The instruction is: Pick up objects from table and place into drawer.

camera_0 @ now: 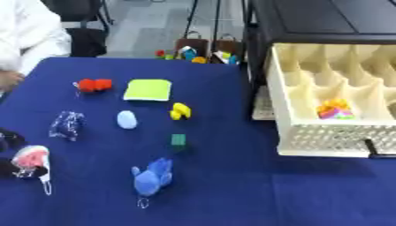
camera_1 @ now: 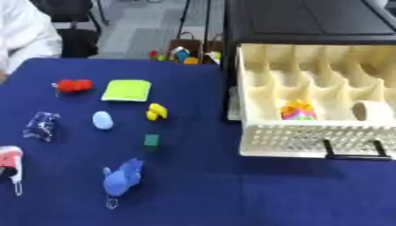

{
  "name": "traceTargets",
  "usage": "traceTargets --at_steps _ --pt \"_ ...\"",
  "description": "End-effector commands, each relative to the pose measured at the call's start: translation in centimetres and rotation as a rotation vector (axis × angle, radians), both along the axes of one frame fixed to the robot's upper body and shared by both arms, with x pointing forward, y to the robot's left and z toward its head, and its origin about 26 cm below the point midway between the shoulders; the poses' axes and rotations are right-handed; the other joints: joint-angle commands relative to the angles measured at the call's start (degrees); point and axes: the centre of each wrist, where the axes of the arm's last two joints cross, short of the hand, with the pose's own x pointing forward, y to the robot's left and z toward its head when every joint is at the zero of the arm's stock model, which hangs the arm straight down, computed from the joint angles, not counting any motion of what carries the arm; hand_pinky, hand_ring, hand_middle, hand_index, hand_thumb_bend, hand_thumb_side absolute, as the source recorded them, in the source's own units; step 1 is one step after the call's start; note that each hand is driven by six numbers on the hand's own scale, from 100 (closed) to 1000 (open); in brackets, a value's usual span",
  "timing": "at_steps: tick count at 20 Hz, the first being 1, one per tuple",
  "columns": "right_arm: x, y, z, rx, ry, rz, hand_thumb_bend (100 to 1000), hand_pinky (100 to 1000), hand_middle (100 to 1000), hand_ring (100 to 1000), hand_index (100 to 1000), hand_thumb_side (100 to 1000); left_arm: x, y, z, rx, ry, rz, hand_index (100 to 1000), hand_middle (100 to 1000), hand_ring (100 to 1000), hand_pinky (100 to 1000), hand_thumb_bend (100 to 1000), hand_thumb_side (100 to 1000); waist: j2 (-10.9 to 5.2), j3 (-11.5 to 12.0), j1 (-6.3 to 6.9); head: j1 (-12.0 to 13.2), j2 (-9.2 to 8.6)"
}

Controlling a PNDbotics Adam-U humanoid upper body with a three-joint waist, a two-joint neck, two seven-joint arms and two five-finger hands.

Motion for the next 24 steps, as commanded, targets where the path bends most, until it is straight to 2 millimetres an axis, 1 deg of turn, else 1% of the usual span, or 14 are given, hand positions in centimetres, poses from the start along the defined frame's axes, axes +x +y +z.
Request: traceTargets --at_steps 1,5,13,16,17,21,24 --pt "-0.3 0.0 0.8 -0.013 -0.045 0.011 100 630 675 698 766 1000 0.2 0.6 0.8 0.031 -0.003 0.009 850 748 791 724 585 634 -0.68 -0.12 0.06 0.35 -0.66" --pt "-0.3 0.0 0.8 -0.013 -0.046 0.014 100 630 675 698 766 1000 0.3 0.8 0.5 0.031 0.007 0.006 824 720 764 704 557 630 -0.58 -0.27 -0.01 0.54 -0.73" --pt "-0.3 0.1 0.8 -0.011 -0.046 0.016 100 631 674 698 766 1000 0.6 1.0 -0.3 0.024 0.025 0.007 826 723 756 693 548 631 -0.42 -0.61 -0.14 0.90 -1.00" --pt "-0.3 0.1 0.8 -0.010 -0.045 0.017 100 632 674 699 766 1000 0.8 0.9 -0.4 0.025 0.012 -0.008 827 721 750 681 543 658 -0.32 -0.63 -0.18 0.98 -1.04" --pt "-0.3 0.1 0.8 -0.010 -0.044 0.017 100 632 674 699 766 1000 0.9 0.9 -0.4 0.028 0.006 -0.013 830 723 748 679 555 668 -0.29 -0.62 -0.18 1.02 -1.04" --pt "-0.3 0.1 0.8 -0.009 -0.043 0.018 100 632 674 699 766 1000 1.0 0.7 -0.6 0.041 -0.022 -0.028 803 694 729 658 546 675 -0.22 -0.62 -0.17 1.16 -1.12" --pt "-0.3 0.0 0.8 -0.007 -0.043 0.018 100 632 674 699 767 1000 1.0 0.6 -0.7 0.058 -0.042 -0.032 744 627 674 619 517 668 -0.20 -0.68 -0.16 1.29 -1.24"
